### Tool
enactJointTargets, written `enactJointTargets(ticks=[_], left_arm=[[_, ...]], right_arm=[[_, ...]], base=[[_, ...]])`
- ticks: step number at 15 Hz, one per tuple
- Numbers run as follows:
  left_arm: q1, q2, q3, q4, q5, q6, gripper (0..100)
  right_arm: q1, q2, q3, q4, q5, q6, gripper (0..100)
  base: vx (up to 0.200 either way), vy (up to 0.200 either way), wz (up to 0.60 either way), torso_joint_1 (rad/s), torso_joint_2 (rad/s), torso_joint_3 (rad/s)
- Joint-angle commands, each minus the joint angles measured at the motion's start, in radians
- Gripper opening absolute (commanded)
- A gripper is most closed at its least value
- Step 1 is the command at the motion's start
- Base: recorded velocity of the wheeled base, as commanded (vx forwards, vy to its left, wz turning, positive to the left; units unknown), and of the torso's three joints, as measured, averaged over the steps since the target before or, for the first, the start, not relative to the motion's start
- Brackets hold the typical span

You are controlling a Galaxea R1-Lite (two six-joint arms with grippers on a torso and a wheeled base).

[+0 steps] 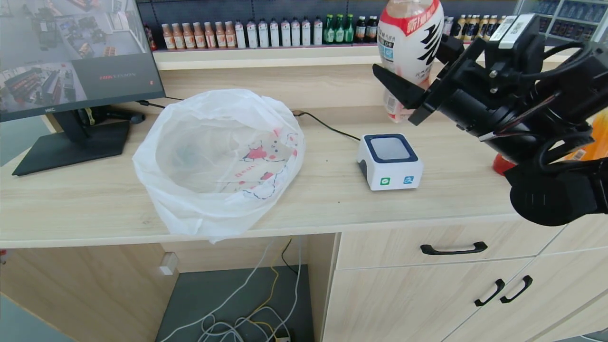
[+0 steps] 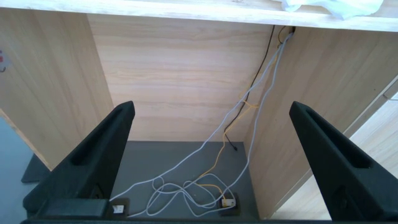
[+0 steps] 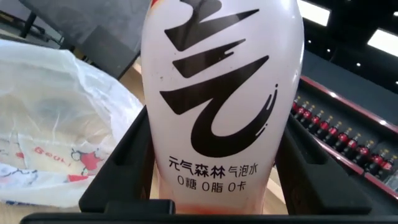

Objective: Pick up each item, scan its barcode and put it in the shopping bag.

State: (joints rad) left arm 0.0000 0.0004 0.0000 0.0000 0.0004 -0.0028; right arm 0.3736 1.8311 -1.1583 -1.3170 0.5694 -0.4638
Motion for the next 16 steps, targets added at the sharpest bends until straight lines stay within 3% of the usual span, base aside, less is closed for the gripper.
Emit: enactJointTargets(ticks=[1, 2, 4, 6, 8, 10, 13, 16], left_arm=[[0.0, 0.0, 0.0, 0.0, 0.0, 0.0, 100], [0.0, 0.0, 0.0, 0.0, 0.001, 0.0, 100], [0.0, 0.0, 0.0, 0.0, 0.001, 0.0, 100], [0.0, 0.0, 0.0, 0.0, 0.001, 0.0, 100], [-0.002, 0.0, 0.0, 0.0, 0.001, 0.0, 100], [0.0, 0.0, 0.0, 0.0, 0.0, 0.0, 100], [-0.002, 0.0, 0.0, 0.0, 0.0, 0.01, 100], [0.0, 0.0, 0.0, 0.0, 0.0, 0.006, 100]], right_arm=[[0.01, -0.046, 0.014, -0.005, -0.022, 0.042, 0], [0.011, -0.053, 0.02, -0.005, -0.048, 0.071, 0], [0.011, -0.067, 0.054, -0.056, -0.198, 0.183, 0], [0.034, -0.069, 0.123, -0.131, -0.23, 0.272, 0], [0.036, -0.079, 0.192, -0.185, -0.298, 0.309, 0], [0.067, -0.076, 0.275, -0.254, -0.428, 0.343, 0], [0.131, -0.061, 0.29, -0.254, -0.592, 0.379, 0], [0.13, -0.041, 0.266, -0.254, -0.605, 0.393, 0]], base=[[0.0, 0.0, 0.0, 0.0, 0.0, 0.0], [0.0, 0.0, 0.0, 0.0, 0.0, 0.0], [0.0, 0.0, 0.0, 0.0, 0.0, 0.0], [0.0, 0.0, 0.0, 0.0, 0.0, 0.0], [0.0, 0.0, 0.0, 0.0, 0.0, 0.0], [0.0, 0.0, 0.0, 0.0, 0.0, 0.0], [0.0, 0.0, 0.0, 0.0, 0.0, 0.0], [0.0, 0.0, 0.0, 0.0, 0.0, 0.0]])
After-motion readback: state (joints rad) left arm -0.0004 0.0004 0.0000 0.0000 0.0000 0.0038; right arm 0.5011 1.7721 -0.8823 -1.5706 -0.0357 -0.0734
